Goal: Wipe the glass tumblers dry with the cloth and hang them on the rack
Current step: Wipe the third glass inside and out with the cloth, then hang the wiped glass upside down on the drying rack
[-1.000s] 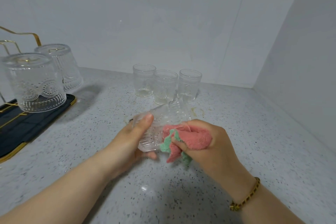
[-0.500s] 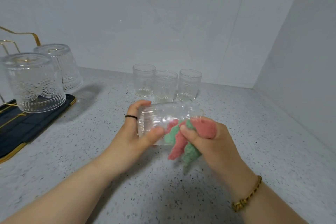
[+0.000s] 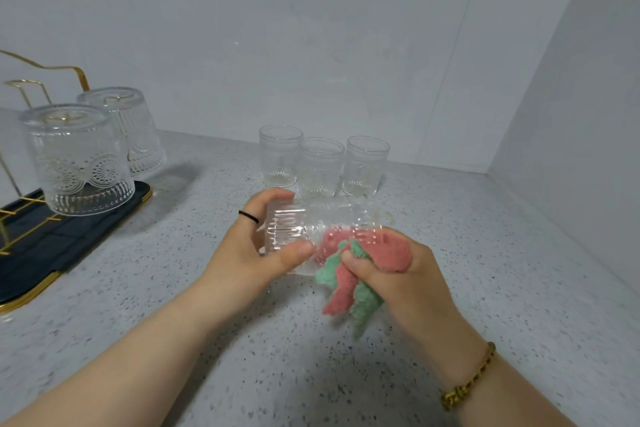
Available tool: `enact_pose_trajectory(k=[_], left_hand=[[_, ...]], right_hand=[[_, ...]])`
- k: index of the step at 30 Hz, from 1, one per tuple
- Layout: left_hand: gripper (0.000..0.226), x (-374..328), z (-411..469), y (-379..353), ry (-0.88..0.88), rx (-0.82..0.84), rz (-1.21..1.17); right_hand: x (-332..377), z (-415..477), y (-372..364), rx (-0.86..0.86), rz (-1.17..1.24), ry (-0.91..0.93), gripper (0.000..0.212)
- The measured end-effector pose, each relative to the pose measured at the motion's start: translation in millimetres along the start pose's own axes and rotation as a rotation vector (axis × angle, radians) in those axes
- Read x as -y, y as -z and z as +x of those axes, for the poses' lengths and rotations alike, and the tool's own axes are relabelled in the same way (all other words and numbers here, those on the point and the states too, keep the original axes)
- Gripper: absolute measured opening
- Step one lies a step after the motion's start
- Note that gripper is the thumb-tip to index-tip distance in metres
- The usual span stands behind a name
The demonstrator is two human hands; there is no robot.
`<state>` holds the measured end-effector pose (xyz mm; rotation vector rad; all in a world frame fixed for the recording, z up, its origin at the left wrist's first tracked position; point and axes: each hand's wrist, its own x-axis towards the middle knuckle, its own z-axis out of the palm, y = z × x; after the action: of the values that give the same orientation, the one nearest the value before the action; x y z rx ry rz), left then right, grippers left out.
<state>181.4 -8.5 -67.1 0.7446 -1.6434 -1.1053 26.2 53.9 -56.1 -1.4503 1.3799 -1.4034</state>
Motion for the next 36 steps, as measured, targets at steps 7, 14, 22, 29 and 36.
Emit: enact_pose_trajectory(k=[7, 14, 22, 29, 36], left_hand=[[0.060, 10.7, 0.9, 4.7, -0.029, 0.013, 0.029], [0.074, -9.9, 1.5, 17.7, -0.002, -0.142, 0.055], [0.060, -63.5, -12.0, 70.6, -0.059, -0.222, 0.277], [0.074, -116.4, -13.8, 130.8, -0.068, -0.227, 0.594], [0.080, -174.2, -3.5, 181.7, -0.013, -0.278, 0.773]], right_hand=[[0.0, 6.1, -2.7, -0.050, 0.555, -0.154, 0.028], [9.5, 9.9, -12.2, -0.075, 0.818, -0.175, 0.021], [11.5, 19.3, -34.7, -0.058, 0.862, -0.348, 0.049], [-10.2, 18.5, -32.4, -0.191, 0.843, -0.391, 0.024], [-14.7, 13.7, -40.9, -0.033, 0.807, -0.343, 0.071]])
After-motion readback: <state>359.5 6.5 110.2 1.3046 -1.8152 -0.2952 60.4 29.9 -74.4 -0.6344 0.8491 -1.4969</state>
